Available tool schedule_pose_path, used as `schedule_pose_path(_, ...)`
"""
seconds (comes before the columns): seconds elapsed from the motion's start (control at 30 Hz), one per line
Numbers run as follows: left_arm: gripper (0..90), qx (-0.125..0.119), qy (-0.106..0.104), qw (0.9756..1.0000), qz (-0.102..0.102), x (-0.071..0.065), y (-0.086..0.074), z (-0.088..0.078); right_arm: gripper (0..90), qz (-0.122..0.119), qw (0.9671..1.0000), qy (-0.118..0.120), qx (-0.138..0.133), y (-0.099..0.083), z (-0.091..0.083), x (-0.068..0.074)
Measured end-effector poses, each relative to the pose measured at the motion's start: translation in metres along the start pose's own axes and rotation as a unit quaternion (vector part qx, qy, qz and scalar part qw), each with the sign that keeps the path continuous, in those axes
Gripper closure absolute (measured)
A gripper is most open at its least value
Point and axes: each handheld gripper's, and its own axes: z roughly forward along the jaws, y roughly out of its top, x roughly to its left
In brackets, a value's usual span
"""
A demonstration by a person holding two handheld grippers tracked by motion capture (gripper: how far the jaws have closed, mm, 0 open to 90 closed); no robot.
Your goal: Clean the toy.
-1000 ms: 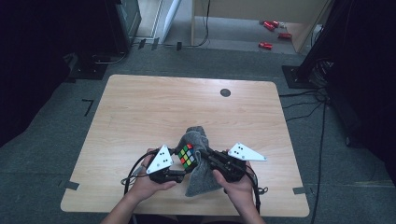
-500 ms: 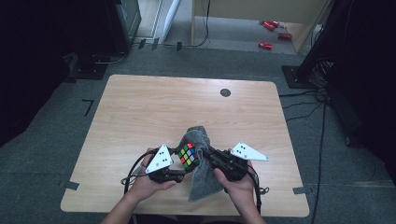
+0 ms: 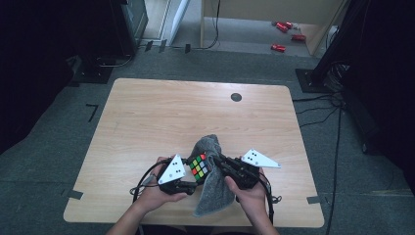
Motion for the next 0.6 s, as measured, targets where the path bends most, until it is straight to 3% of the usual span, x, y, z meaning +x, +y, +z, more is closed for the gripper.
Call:
schedule_pose_path(0.13,34.8,0.004,-0.004,0.9999,-0.009,0.000,-0.004,0.004,81.3,-0.004,0.9998,0.017,0.003,0.002,0.001,0.009)
schedule_pose_path(0.27,34.8,0.017,-0.011,0.9997,0.013,-0.011,-0.004,0.012,81.1,-0.012,0.9992,0.037,0.006,0.002,0.004,0.018)
schedule_pose_path(0.37,34.9,0.017,-0.010,0.9995,0.023,-0.014,-0.003,0.012,81.0,-0.005,0.9991,0.042,0.002,0.003,0.002,0.013)
schedule_pose_path(0.43,34.9,0.014,-0.005,0.9996,0.023,-0.011,-0.002,0.009,81.1,0.002,0.9996,0.029,0.000,0.002,0.001,0.007)
schedule_pose_path(0.53,34.9,0.007,0.003,0.9999,0.011,-0.003,-0.001,0.003,81.4,0.006,0.9998,0.016,0.001,-0.001,0.000,0.000)
schedule_pose_path(0.6,34.9,0.000,0.006,1.0000,0.000,0.002,-0.002,0.000,81.9,0.015,0.9996,0.024,0.007,-0.001,-0.001,-0.001)
